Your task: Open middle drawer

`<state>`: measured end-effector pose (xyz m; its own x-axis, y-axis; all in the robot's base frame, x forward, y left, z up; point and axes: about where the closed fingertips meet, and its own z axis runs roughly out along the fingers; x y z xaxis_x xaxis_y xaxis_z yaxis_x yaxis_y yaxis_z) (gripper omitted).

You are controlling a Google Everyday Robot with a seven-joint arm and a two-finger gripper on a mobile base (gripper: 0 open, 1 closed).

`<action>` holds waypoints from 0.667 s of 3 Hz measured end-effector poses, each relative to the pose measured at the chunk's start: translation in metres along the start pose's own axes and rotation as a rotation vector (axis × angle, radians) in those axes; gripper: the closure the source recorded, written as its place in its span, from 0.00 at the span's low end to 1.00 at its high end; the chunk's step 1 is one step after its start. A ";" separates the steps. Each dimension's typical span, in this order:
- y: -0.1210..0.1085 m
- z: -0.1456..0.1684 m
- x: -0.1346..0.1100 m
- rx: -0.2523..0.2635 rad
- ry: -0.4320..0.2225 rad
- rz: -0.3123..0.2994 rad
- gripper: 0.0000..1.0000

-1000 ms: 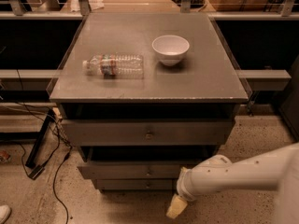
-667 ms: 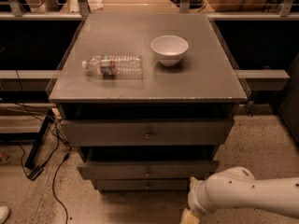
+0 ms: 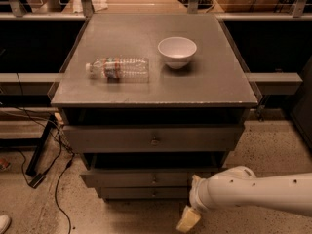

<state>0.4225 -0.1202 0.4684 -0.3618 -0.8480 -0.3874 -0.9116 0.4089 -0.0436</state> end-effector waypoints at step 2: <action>-0.075 0.037 -0.055 0.059 -0.021 -0.035 0.00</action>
Offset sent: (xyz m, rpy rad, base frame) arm 0.1371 0.0400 -0.0127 -0.0155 -0.1000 0.0124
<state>0.5183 -0.0919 0.4594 -0.3251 -0.8549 -0.4043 -0.9102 0.3988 -0.1114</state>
